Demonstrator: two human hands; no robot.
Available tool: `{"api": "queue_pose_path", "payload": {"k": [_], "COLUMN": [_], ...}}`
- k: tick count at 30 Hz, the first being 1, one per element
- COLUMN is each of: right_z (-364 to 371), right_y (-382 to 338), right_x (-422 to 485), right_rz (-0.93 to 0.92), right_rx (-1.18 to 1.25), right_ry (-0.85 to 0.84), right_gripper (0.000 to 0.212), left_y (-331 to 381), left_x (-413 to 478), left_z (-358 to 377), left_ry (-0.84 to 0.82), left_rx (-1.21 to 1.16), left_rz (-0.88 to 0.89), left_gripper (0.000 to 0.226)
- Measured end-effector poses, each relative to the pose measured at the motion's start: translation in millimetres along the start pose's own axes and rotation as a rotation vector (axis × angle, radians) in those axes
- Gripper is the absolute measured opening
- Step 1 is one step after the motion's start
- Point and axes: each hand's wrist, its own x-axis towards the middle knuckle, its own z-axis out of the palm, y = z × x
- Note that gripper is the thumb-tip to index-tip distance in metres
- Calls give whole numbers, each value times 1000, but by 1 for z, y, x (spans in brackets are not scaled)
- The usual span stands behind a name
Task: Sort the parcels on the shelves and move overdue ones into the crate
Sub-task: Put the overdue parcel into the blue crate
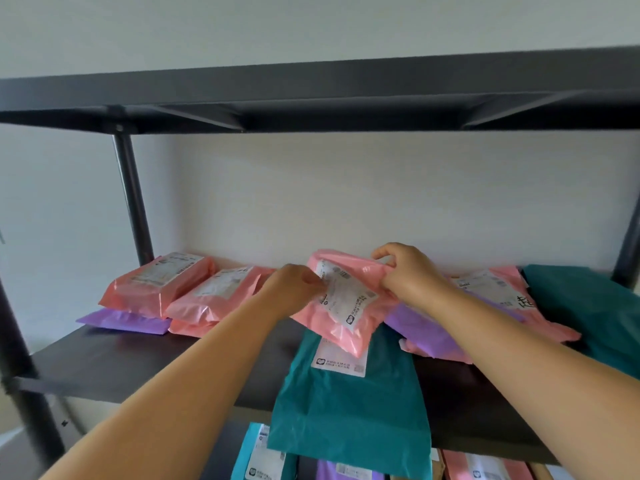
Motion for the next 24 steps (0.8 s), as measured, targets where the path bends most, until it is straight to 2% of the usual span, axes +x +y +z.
{"api": "queue_pose_path", "payload": {"k": [3, 6, 8, 11, 16, 19, 22, 24], "right_z": [-1, 0, 0, 1, 10, 15, 14, 7], "right_y": [-5, -9, -10, -11, -14, -12, -14, -19], "right_x": [-5, -13, -17, -20, -32, -38, -42, -37], "right_rz": [5, 48, 76, 118, 173, 187, 149, 151], "right_rx": [58, 103, 148, 269, 477, 463, 596, 674], "right_ry": [127, 232, 305, 368, 217, 94, -37, -56], "right_gripper": [31, 34, 31, 20, 12, 19, 40, 71], "left_y": [-10, -23, -24, -20, -9, -9, -7, -5], "left_x": [6, 10, 9, 7, 8, 10, 9, 8], "left_z": [-2, 0, 3, 3, -4, -7, -11, -11], "left_ry": [101, 133, 80, -111, -334, -353, -327, -334], "left_rx": [-164, -388, -550, -883, -1336, -1395, -1356, -1338], "left_rz": [-92, -142, -176, -197, -74, -56, -51, -33], "left_gripper": [10, 34, 37, 41, 38, 42, 35, 33]}}
